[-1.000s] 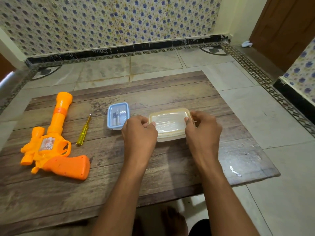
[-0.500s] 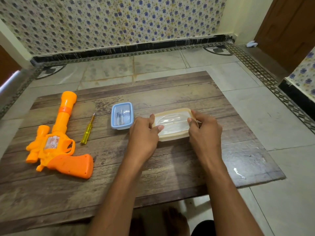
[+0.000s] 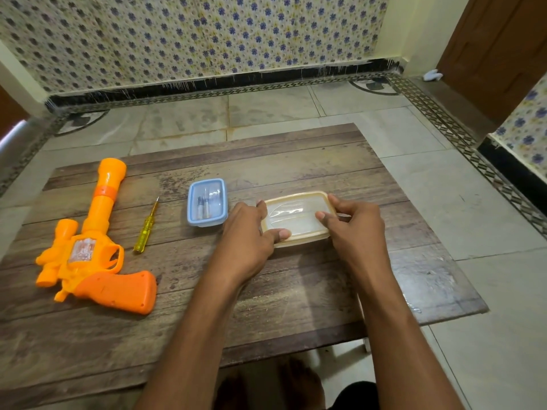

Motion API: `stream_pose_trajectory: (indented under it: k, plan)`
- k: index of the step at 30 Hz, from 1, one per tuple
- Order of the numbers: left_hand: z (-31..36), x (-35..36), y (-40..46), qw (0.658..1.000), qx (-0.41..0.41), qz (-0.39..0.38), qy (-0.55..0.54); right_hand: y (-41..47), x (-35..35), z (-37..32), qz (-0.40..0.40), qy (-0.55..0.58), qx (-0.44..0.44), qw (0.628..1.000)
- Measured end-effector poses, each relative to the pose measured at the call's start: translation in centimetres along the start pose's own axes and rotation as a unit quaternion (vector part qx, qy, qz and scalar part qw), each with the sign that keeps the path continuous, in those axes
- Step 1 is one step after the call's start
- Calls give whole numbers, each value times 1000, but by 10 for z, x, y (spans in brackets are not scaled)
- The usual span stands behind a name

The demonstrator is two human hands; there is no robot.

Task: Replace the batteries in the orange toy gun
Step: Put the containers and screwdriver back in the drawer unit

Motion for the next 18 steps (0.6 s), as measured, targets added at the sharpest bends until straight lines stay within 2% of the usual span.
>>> stream_pose_trajectory:
  k: [9, 14, 18]
  plan:
    - [-10, 3, 7, 998, 0, 10, -57, -1, 5, -2, -29, -60, -62, 996]
    - [-18, -2, 12, 991, 19, 66, -114, -1, 7, -3, -16, -71, -66, 995]
    - [-25, -13, 11, 984, 60, 112, -129, -5, 12, -8, -64, -46, -73, 994]
Point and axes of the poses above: each hand's wrist, its own y-axis towards the middle knuckle, its own x-axis out of the palm, z = x × y, the point moved 1 cm from there along y, towards the middle knuckle, and after that the axes turned 9 degrees about z, right-handed, at the moved point
